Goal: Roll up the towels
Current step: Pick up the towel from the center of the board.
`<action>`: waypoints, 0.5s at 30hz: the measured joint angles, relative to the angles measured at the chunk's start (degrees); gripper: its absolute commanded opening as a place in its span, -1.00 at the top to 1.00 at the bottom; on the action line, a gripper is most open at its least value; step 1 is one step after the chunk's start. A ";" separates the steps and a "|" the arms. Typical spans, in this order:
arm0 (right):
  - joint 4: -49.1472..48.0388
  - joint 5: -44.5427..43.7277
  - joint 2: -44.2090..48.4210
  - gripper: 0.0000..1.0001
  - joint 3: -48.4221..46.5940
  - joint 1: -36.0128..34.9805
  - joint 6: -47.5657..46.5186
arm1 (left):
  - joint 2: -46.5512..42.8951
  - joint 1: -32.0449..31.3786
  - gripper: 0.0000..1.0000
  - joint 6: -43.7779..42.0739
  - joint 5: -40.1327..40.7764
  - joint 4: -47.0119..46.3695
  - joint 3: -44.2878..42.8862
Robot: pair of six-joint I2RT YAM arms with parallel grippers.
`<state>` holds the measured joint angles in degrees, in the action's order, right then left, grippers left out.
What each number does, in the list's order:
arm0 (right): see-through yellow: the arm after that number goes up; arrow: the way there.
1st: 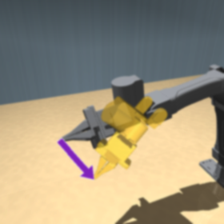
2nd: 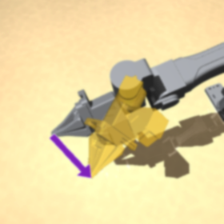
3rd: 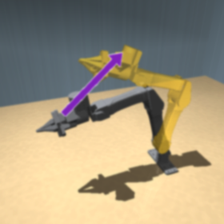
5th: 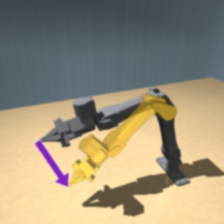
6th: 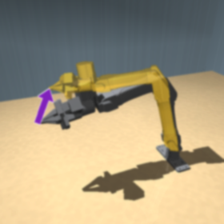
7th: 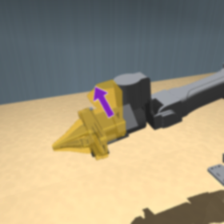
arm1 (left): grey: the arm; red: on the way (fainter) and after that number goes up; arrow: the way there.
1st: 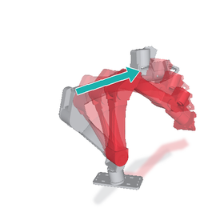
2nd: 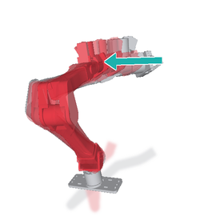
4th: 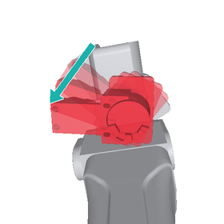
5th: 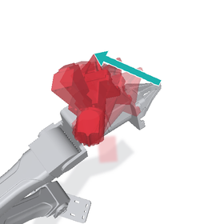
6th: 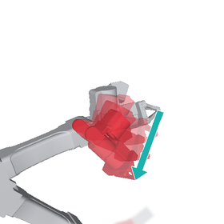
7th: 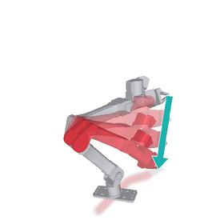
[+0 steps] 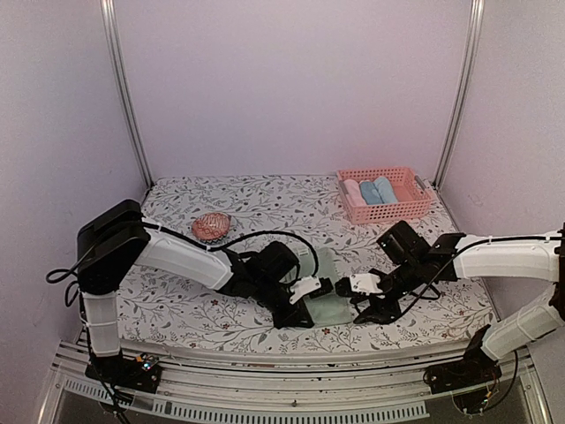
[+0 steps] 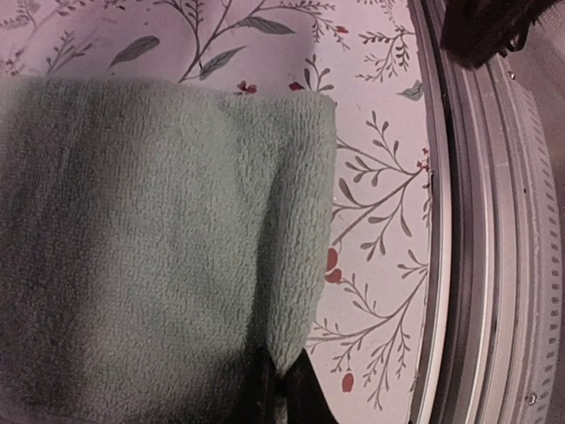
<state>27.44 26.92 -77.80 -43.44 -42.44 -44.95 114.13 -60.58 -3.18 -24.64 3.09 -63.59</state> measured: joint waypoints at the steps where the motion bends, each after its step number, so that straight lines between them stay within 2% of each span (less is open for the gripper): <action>1: -0.72 -1.38 -0.04 -0.05 1.25 -1.75 -0.42 | 0.20 0.72 1.00 0.66 -2.03 0.22 0.02; 6: -4.57 -7.23 -1.14 -0.06 3.78 -7.67 -1.44 | 1.18 2.47 1.00 3.43 -8.04 0.20 0.02; 11: -7.96 -10.10 -4.24 -0.04 3.54 -9.33 -1.38 | 1.42 2.80 1.00 4.61 -10.40 0.52 0.02; 15: -8.72 -10.49 -7.19 0.07 2.40 -10.73 -1.05 | 1.46 2.91 1.00 5.20 -11.17 0.61 0.20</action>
<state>18.72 16.43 -84.99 -41.04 -53.17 -46.00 115.59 -57.67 2.02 -35.81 3.70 -63.40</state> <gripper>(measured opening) 0.509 0.041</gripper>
